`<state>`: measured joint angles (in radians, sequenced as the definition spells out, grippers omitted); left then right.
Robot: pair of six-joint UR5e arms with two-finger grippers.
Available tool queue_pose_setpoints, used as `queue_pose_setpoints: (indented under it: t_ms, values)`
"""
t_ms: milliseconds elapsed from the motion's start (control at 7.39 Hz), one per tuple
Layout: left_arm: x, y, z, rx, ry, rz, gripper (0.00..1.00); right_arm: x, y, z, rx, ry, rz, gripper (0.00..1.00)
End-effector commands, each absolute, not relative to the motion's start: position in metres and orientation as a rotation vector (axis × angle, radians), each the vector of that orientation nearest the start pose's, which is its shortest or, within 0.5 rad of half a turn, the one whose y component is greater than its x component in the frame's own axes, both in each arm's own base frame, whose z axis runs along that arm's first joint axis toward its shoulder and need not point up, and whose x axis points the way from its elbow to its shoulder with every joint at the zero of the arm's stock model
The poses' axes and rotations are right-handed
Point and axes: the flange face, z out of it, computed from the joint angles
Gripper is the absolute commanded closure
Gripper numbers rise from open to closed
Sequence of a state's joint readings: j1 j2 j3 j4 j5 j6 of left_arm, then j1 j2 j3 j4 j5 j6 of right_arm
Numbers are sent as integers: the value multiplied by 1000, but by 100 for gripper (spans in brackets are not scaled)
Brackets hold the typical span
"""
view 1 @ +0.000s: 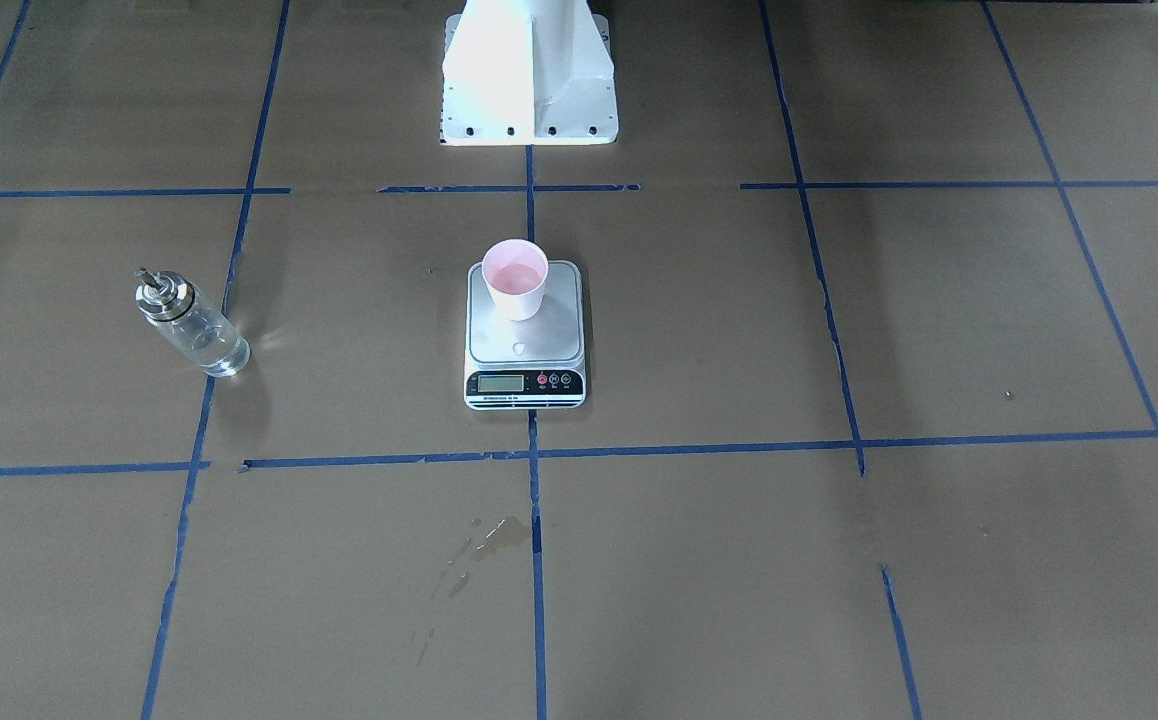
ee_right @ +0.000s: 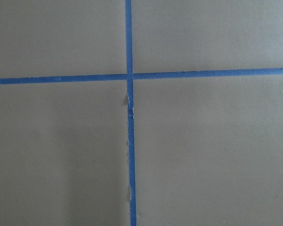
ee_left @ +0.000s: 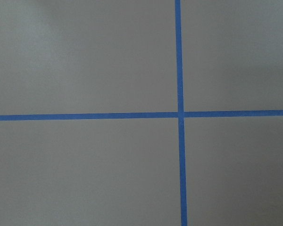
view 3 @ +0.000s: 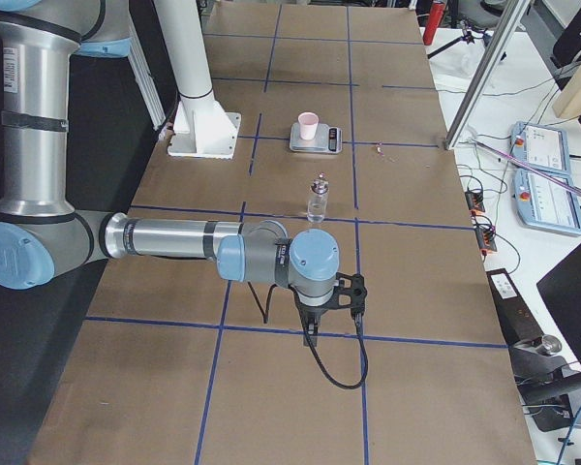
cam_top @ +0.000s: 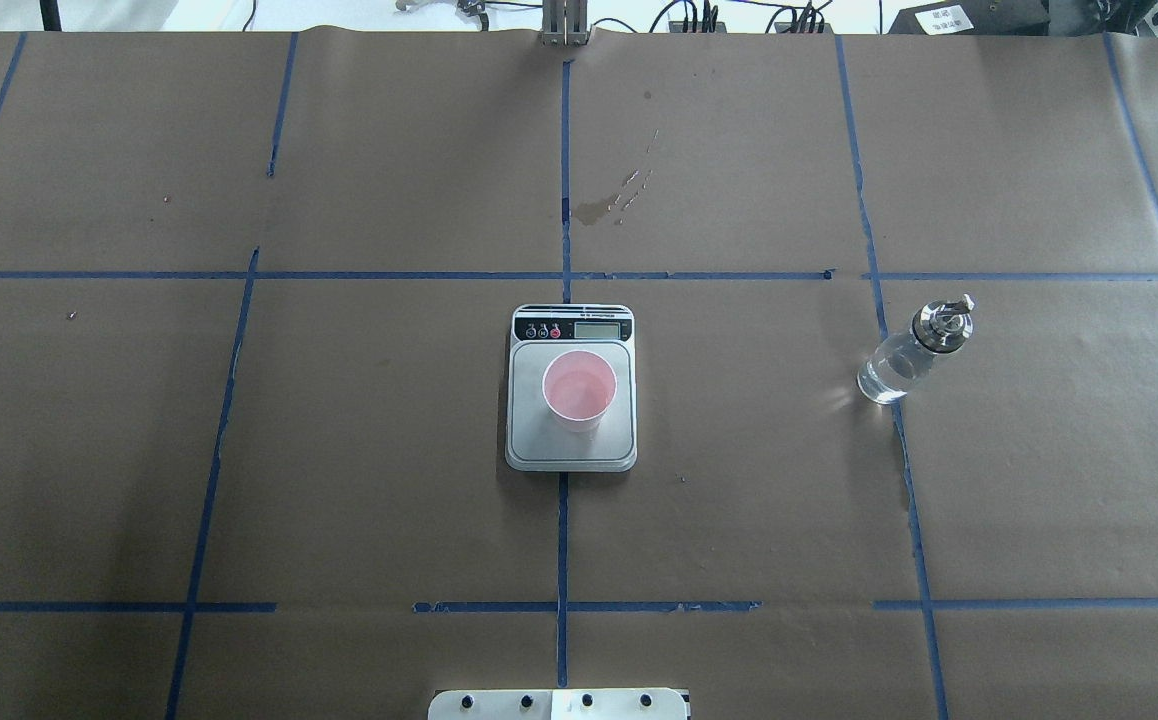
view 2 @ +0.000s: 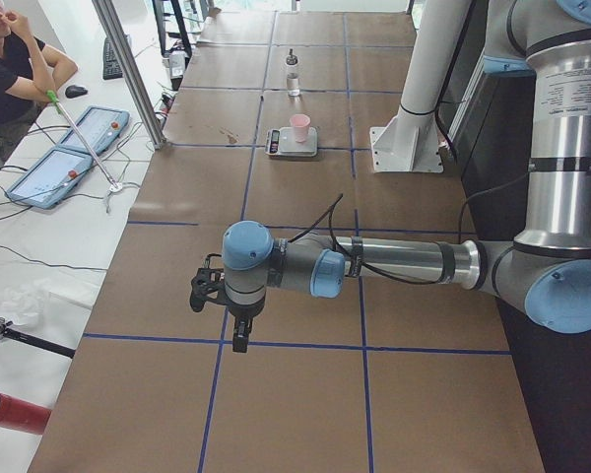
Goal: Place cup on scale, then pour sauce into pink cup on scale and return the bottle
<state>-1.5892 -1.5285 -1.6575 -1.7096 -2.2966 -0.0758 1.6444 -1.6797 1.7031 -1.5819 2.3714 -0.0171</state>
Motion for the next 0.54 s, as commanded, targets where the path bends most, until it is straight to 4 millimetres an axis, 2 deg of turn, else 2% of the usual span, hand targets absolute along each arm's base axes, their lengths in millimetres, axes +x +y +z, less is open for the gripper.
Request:
queue_pose_setpoints:
  t_ms: [0,406]
  values:
    - [-76,-484,617,178,728,-11,0,95,-440,642,115,-794,21,0]
    - [-76,-481,620,171,728,-16,0,94,-441,644,114,-796,22,0]
